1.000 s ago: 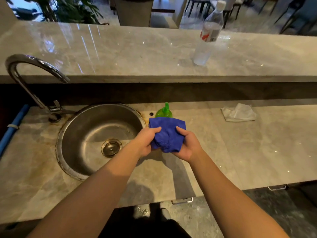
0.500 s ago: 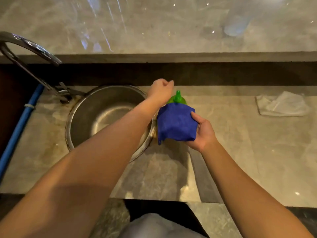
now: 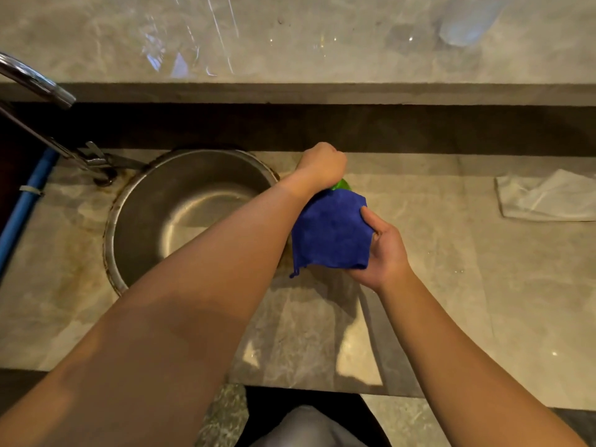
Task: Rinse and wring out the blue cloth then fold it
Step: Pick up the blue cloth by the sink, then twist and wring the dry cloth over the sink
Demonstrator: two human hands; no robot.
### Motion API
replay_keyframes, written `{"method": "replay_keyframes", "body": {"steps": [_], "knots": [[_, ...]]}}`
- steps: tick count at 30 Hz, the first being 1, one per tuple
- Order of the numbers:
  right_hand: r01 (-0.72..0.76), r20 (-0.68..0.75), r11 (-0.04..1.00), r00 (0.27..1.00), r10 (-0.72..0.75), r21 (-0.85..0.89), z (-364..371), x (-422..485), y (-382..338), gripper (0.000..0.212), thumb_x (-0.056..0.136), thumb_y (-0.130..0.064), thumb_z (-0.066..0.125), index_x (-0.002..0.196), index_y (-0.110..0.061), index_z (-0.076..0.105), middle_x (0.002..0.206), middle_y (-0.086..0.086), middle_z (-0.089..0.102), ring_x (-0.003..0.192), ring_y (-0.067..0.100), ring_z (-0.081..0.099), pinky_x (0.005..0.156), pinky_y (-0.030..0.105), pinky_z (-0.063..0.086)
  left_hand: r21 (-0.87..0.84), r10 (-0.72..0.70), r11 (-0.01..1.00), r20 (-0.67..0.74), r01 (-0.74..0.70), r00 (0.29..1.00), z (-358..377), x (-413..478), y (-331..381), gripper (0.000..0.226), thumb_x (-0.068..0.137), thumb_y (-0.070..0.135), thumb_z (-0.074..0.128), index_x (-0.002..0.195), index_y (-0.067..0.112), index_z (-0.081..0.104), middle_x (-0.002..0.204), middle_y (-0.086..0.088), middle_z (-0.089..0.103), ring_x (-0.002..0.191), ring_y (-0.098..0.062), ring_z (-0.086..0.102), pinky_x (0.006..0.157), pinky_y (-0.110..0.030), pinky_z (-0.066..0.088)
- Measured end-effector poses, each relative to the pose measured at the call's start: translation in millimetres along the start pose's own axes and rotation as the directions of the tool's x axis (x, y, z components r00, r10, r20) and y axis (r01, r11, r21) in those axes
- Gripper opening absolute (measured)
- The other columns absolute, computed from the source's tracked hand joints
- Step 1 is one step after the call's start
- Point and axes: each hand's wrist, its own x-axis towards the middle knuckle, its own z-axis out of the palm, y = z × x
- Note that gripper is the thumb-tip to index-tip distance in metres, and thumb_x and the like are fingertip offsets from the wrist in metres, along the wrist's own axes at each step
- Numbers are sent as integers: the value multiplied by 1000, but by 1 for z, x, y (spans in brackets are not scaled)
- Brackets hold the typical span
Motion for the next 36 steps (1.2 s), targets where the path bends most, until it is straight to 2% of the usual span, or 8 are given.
{"method": "replay_keyframes", "body": {"steps": [6,15,17,23,27,30,33,36], "knots": [[2,-8,1000,1000,-2,-15,1,0,1,48,91,-39,60,135,-20,60,132,13,66,120,35,63,98,53,48,47,17,999,-2,-17,1000,0,-3,0,29,98,15,41,113,3,63,103,-11,60,74,-14,53,59,-27,38],[4,5,1000,1000,-4,-1,3,-1,-4,47,93,-37,57,137,-21,58,135,11,63,127,33,57,108,53,41,183,75,980,-12,-72,997,-1,-14,5,35,101,8,33,113,-7,63,115,-20,61,104,-32,60,90,-41,51],[3,15,1000,1000,-3,6,3,-3,-3,49,93,-37,57,139,-21,57,138,11,61,130,33,55,110,52,39,187,67,980,-22,-62,997,1,-13,3,33,100,9,35,112,-4,63,113,-18,62,98,-28,60,81,-39,52],[34,36,999,999,-33,-8,11,-18,-5,45,91,-33,58,134,-19,60,136,10,63,122,31,62,103,49,46,-312,-161,936,32,163,986,-14,-12,-3,42,103,39,38,119,7,59,87,-5,58,73,-13,55,63,-27,40],[42,72,999,997,-39,-32,23,-32,-2,42,93,-33,57,133,-19,60,135,9,64,121,31,62,107,47,43,-449,-229,883,-166,134,959,-27,-46,-38,42,102,43,36,116,10,59,90,-8,59,78,-20,56,75,-38,46],[52,127,998,991,-47,-42,41,-37,6,45,94,-35,56,136,-19,59,140,10,60,129,34,56,111,48,39,-754,-386,623,-63,209,920,-36,-87,-65,55,101,53,35,123,7,57,101,-12,65,84,-23,64,78,-39,51],[76,172,994,983,-61,-83,71,-37,14,43,95,-38,54,131,-18,63,139,11,61,127,34,58,107,50,42,-880,-170,296,335,372,927,-52,-124,-74,79,93,72,28,127,9,62,121,-12,68,108,-28,65,99,-43,48],[154,159,975,979,-128,-158,109,-36,22,43,97,-42,49,122,-13,70,132,14,65,118,33,64,100,47,47,-927,-17,213,312,308,950,-78,-149,-61,77,92,72,32,124,10,66,124,-16,68,111,-32,66,93,-44,52]]}}
